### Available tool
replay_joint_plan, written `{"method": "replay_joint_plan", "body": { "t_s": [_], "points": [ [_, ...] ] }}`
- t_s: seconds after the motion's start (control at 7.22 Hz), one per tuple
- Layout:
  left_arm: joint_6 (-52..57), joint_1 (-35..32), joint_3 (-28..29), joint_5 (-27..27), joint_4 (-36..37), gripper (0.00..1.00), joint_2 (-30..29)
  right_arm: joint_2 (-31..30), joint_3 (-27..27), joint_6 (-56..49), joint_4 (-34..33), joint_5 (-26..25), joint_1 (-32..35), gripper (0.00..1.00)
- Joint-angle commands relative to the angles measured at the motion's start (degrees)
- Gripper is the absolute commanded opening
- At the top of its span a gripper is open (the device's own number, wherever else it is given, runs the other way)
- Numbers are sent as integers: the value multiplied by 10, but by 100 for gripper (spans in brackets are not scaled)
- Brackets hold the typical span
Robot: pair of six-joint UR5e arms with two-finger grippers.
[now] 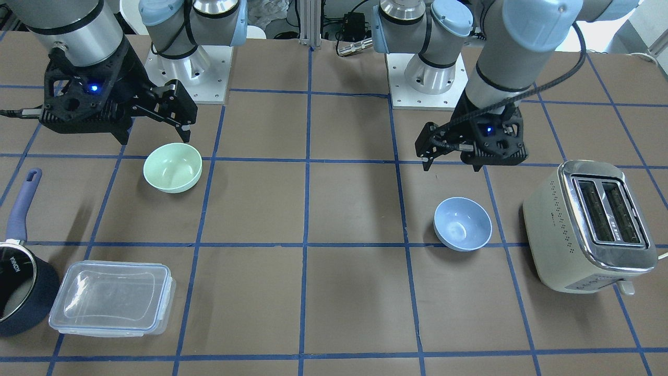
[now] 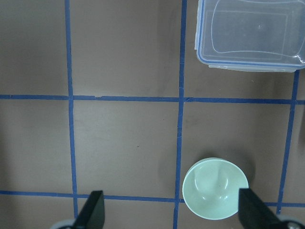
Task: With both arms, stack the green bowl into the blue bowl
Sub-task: 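Grasp the pale blue bowl rim with the left gripper and lift it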
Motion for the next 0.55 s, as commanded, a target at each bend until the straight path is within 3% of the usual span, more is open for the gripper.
{"method": "replay_joint_plan", "body": {
  "t_s": [0.0,0.14,0.42],
  "points": [
    [6,8,-103,10,129,100,-31,0,1,0,1,0,-1,100],
    [12,9,-152,31,220,100,-55,0,2,0,-2,1,-1,100],
    [13,9,-185,60,278,100,-91,0,2,0,-1,1,0,100]
  ]
}}
